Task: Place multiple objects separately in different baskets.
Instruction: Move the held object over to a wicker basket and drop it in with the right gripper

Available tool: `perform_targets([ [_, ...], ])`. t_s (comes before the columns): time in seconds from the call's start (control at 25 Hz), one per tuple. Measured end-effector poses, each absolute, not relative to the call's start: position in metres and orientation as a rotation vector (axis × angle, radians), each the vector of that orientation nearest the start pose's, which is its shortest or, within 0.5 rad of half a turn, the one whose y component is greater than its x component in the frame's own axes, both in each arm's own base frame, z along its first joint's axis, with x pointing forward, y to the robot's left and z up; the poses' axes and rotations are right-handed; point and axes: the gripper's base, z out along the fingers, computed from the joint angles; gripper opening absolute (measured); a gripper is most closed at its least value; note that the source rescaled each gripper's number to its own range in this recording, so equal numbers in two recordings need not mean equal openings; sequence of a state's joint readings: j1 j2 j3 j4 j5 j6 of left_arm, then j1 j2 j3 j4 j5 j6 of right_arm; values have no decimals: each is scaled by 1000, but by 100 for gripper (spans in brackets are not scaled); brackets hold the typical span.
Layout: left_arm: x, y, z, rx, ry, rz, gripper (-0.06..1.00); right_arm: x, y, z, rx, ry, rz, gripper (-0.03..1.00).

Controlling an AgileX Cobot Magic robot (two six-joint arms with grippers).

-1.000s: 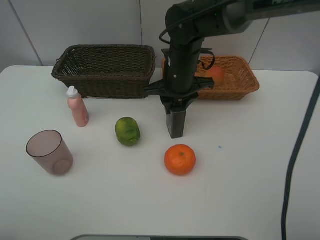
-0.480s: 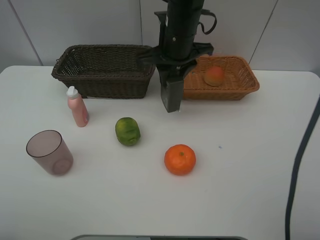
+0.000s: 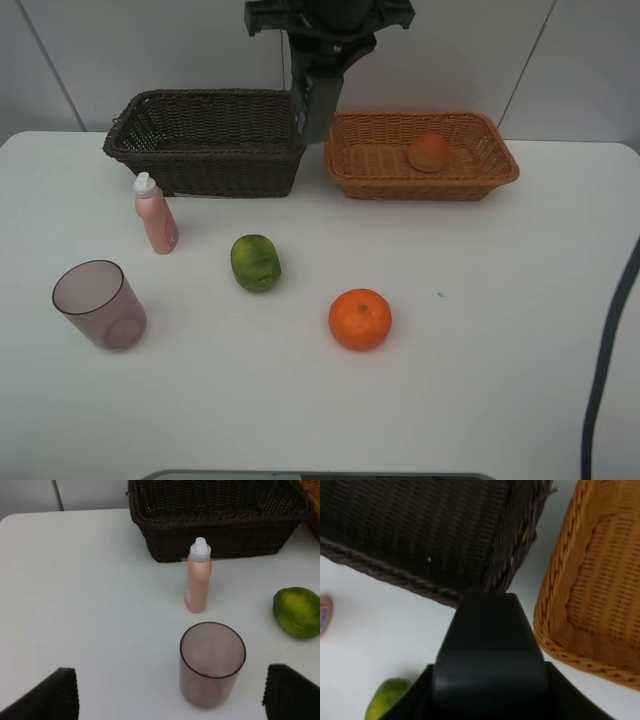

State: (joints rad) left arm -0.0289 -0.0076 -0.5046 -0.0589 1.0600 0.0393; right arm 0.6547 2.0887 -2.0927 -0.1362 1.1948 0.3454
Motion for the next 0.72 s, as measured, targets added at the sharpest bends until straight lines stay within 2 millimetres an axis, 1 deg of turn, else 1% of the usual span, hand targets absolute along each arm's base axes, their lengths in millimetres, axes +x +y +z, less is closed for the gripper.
perform_targets([
  [0.2,-7,-4,279,72,2029,-64,95,387,283,314,-452,2472,230,2],
  [0.28,-7,-4,279,72,2029,-64,95,393,289,311,-452,2412,261,2],
  [0.36,-7,-4,279,72,2029,-64,95,400,294,304,-456,2370,281,2],
  [0.48,-7,-4,279,72,2029,-64,95,410,303,287,-461,2328,306,2],
  [0.72,-7,-4,279,72,2029,-64,95,427,317,244,-477,2301,323,1],
])
